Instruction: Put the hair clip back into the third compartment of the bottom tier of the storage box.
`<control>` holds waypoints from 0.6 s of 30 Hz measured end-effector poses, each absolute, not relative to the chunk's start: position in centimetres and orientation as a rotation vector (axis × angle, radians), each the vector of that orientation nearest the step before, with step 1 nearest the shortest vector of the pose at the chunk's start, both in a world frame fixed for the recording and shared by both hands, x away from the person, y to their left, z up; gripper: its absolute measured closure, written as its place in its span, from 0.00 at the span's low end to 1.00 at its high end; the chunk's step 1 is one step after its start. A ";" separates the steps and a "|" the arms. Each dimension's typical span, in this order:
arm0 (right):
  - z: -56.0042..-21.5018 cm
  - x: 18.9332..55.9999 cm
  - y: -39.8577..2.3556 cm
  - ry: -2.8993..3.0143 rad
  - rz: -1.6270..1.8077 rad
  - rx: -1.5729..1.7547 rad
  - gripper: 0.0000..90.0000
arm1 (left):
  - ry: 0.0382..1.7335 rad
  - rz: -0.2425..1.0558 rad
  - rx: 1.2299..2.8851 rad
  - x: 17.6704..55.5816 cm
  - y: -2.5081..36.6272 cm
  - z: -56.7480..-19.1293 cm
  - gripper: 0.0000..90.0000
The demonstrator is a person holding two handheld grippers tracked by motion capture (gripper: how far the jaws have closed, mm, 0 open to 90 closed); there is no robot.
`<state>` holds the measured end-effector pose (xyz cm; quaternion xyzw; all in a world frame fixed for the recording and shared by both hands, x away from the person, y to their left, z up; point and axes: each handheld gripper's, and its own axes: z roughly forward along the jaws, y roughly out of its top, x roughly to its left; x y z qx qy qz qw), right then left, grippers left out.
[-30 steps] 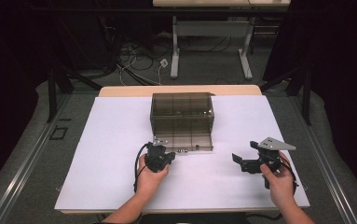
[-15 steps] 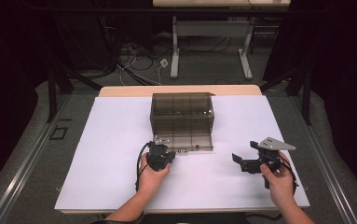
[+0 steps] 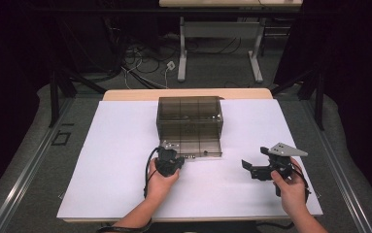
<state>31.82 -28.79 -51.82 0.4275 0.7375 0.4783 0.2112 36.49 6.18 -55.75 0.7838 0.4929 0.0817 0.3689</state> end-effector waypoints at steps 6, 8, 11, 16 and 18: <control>-51.8 31.8 -28.8 2.052 1.322 1.188 0.07 | 1.265 0.203 2.015 36.9 6.1 -55.8 1.00; -51.8 31.8 -28.8 2.054 1.315 1.183 0.07 | 1.270 0.218 2.011 36.9 6.0 -55.8 1.00; -51.8 31.8 -28.7 2.053 1.318 1.187 0.07 | 1.272 0.201 2.010 37.0 6.0 -55.8 1.00; -51.8 31.8 -28.8 2.048 1.325 1.188 0.07 | 1.270 0.201 2.014 37.1 6.0 -55.8 1.00; -51.8 31.8 -28.7 2.049 1.325 1.190 0.07 | 1.268 0.203 2.016 37.1 6.0 -55.8 1.00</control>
